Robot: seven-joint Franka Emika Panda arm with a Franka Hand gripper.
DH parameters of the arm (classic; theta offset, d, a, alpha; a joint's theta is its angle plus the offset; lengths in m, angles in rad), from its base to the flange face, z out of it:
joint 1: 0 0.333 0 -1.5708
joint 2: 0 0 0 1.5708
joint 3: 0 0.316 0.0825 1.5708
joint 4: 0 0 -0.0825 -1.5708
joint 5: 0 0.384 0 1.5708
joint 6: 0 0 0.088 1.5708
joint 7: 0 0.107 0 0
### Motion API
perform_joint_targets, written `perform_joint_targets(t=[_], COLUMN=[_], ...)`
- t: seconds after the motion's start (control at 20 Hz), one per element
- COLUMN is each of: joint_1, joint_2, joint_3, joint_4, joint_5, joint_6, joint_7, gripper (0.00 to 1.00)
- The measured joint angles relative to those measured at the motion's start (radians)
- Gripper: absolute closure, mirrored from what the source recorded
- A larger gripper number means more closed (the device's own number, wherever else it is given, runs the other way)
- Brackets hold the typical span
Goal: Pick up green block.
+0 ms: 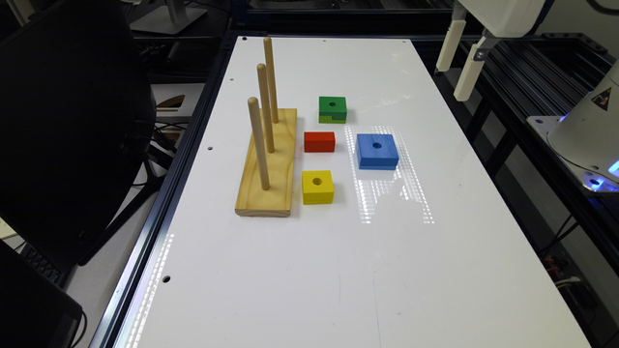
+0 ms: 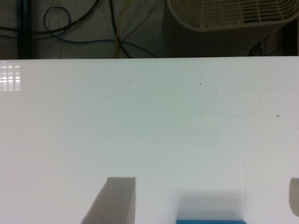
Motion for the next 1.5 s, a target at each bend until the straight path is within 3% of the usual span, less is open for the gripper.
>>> perform_joint_targets(t=[0.5, 0.75, 1.0, 1.2, 1.35, 1.5], joint_1=[0.0, -0.009, -0.033, -0.071, -0.092, -0.1], joint_2=[0.0, -0.001, 0.002, 0.016, 0.056, 0.12], joint_3=[0.0, 0.0, 0.0, 0.0, 0.0, 0.0], joint_4=[0.0, 0.007, 0.025, 0.053, 0.089, 0.124], joint_5=[0.0, -0.0011, -0.0033, -0.0034, -0.0034, -0.0034], joint_6=[0.0, 0.0, 0.0, 0.001, 0.008, 0.04], joint_7=[0.0, -0.004, -0.021, -0.058, -0.08, -0.087], gripper=[0.0, 0.0, 0.0, 0.0, 0.0, 0.0])
